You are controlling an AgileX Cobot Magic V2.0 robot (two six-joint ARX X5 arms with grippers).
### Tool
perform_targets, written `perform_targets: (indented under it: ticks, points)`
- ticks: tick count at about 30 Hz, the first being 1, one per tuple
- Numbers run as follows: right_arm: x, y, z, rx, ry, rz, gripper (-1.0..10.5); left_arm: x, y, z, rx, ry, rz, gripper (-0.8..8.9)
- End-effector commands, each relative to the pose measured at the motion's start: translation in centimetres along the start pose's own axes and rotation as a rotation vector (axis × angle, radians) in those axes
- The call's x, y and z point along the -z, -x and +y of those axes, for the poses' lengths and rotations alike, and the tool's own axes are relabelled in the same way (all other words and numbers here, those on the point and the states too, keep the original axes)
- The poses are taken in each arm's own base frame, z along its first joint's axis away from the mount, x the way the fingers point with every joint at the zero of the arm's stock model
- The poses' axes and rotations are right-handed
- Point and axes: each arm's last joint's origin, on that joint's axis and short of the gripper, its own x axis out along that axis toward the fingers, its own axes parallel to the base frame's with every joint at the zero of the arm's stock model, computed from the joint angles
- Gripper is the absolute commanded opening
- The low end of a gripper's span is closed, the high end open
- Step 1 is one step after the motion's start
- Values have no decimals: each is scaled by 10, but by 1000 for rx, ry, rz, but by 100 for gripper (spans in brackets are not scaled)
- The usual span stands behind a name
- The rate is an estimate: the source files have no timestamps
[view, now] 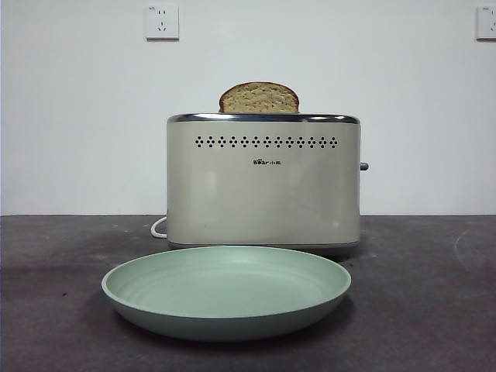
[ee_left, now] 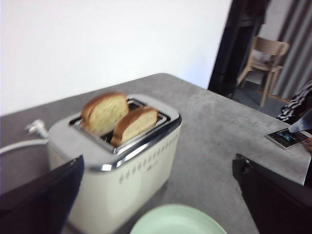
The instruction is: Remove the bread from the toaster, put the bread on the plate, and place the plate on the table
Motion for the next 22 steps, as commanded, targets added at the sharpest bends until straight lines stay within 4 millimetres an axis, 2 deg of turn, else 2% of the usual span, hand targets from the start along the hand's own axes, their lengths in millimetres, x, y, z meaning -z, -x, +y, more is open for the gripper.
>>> perform_targets:
  ticks: [1,9,22]
  points:
    - [-1,0,0,-3,3,-8,567,-1,-25,10,48,-38,-15,547]
    - [-1,0,0,-2,1,-5,567,13,-97,31,89,-90,15,544]
    - [-3,-5,-3,-4,-12,17,567,14,-202,51,143,-133,119,543]
